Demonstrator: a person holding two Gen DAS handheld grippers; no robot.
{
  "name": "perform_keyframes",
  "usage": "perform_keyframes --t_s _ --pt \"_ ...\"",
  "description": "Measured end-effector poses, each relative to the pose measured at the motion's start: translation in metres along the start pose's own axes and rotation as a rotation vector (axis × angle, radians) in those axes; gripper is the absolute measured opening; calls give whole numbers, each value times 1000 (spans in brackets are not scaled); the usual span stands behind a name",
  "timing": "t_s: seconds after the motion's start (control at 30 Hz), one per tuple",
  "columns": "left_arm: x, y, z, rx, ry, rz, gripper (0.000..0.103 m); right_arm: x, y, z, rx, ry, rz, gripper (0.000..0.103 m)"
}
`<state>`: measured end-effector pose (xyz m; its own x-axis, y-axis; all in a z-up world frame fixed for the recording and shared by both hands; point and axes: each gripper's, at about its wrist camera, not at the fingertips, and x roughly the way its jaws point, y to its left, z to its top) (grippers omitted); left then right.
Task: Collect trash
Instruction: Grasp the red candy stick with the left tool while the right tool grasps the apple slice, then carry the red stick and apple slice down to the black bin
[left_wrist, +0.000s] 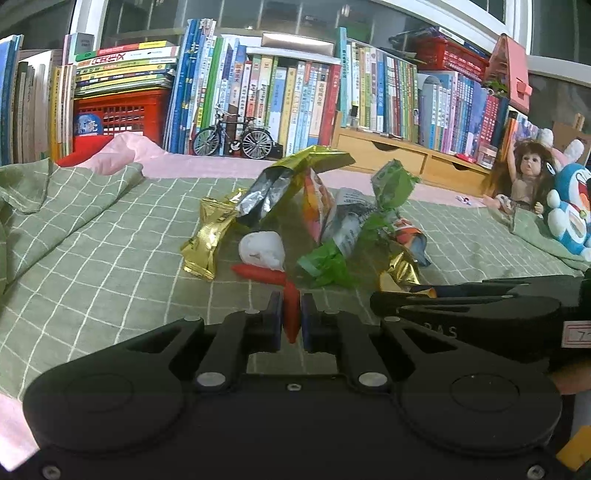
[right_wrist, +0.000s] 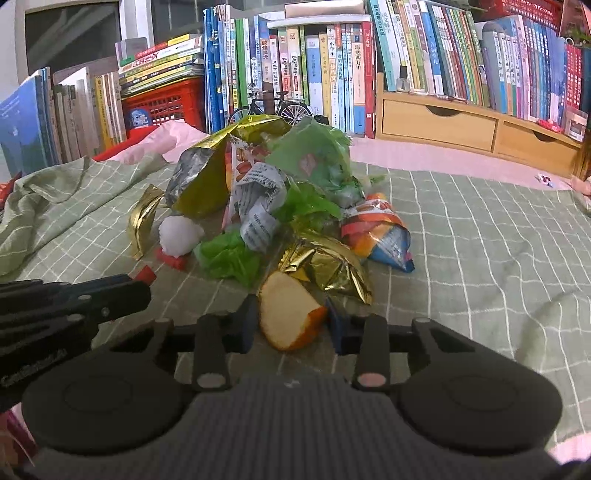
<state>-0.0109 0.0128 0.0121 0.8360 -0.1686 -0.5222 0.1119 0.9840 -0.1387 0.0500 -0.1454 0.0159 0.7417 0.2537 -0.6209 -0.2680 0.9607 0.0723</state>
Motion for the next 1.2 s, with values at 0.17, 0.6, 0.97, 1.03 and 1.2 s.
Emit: perform_keyframes --t_s 0.17,0.6,0.97,1.03,1.2 --pt "-4 -9 -4 11 12 -18 10 -13 -7 -6 12 10 21 42" --pt "-17 -30 -11 49 37 -57 10 -51 -20 -20 21 -13 42 42" --pt "-37 -43 -21 87 48 -96 10 -79 -25 -39 27 -17 43 42" --pt "-41 -45 -23 91 52 -104 10 -84 -25 -43 19 -17 41 42" --pt "-51 -50 -28 100 61 -131 10 -95 -25 -52 20 -9 46 42"
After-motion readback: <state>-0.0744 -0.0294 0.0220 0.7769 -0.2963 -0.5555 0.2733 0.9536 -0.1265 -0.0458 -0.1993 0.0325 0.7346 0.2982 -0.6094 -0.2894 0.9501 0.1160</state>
